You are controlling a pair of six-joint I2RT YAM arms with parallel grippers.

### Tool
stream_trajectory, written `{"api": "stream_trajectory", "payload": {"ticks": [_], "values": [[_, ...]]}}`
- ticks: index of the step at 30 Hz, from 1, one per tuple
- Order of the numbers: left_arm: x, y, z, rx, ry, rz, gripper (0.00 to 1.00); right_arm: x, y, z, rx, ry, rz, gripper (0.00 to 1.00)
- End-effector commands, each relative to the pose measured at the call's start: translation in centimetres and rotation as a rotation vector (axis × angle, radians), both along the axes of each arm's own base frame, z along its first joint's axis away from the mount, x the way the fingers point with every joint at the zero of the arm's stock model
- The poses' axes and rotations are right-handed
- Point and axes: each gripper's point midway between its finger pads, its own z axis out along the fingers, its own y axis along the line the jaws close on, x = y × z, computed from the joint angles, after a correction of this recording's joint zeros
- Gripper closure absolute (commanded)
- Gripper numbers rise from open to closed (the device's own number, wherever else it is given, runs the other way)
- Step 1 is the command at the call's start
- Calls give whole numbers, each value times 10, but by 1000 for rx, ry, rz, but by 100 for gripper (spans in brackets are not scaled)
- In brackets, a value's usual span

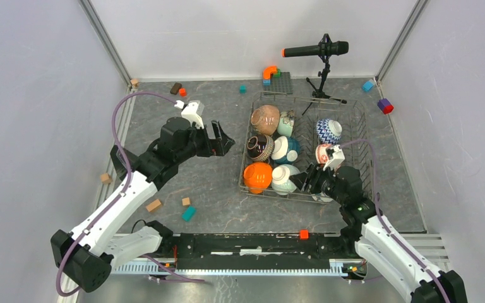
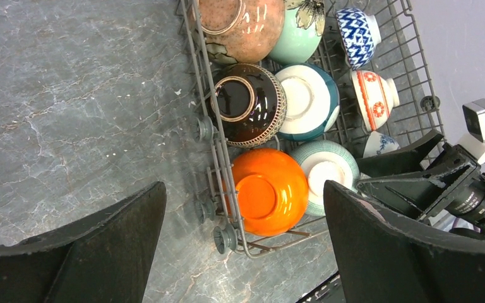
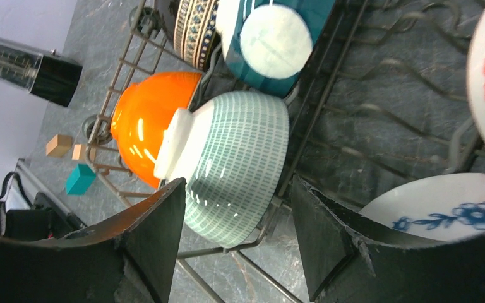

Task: Unload the bowls from the dish rack
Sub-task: Pick up the bowl from the dish rack.

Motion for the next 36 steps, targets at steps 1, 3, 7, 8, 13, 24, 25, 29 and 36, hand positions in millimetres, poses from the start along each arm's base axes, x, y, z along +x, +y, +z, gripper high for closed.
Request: {"api": "stream_trajectory", "payload": {"ticks": [1,3,7,8,13,24,25,29,36], "values": [[1,-7,0,-29,17,-9,0,-2,2,-3,20,4,14,32],[2,-8,-3,-24,25,-9,0,-4,3,-6,29,11,21,32],[3,-9,-7,-16,40,-9,0,-6,7,-6,61,17,35,33],[3,-9,-8,-16,42,-10,0,-7,8,-7,68,21,39,34],[4,-9,-11,-12,50,-10,0,-10,12,-8,104,33,58,36],[5,-11,-14,-8,62,-10,0,-13,22,11,228,-27,106,40],[5,-11,-14,-8,62,-10,0,-13,22,12,230,-27,108,40],[5,-11,-15,-8,63,-12,0,-14,23,14,239,-32,118,42],[5,-11,-15,-7,63,-11,0,-18,27,18,295,-39,137,47]]}}
